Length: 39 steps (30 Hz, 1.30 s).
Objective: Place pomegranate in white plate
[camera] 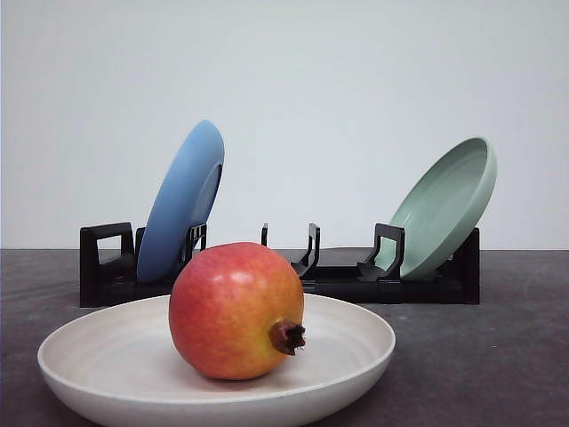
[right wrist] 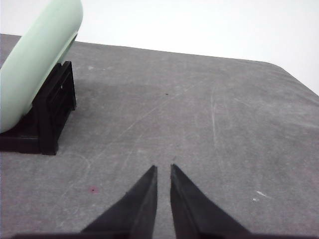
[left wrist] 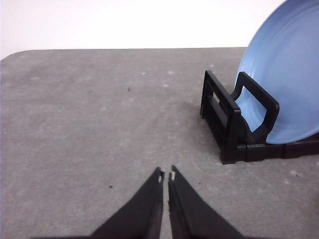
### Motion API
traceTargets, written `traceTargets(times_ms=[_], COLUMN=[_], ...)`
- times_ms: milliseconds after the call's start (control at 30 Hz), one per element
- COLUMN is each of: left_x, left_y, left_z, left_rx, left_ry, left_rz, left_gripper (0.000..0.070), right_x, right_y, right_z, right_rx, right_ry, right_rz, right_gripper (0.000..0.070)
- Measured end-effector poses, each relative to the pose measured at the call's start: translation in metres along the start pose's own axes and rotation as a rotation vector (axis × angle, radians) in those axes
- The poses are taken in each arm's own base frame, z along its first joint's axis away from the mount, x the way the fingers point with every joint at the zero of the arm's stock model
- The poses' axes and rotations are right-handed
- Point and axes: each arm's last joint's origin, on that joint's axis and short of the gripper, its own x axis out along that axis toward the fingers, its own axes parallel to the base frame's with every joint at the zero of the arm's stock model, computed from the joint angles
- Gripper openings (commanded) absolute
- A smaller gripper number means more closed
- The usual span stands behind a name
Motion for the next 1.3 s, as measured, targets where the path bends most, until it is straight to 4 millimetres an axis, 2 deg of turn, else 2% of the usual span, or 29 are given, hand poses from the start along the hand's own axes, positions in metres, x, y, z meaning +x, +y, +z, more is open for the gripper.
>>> traceTargets(times_ms=[1300], left_x=[0.0], left_y=[0.0], left_z=[0.0], left_rx=[0.0], left_ry=[0.0], left_rz=[0.0], left_gripper=[0.0], right_x=[0.0], right_y=[0.0], right_z=[0.0], right_rx=[0.0], right_ry=[0.0], right_rz=[0.0], right_gripper=[0.0046])
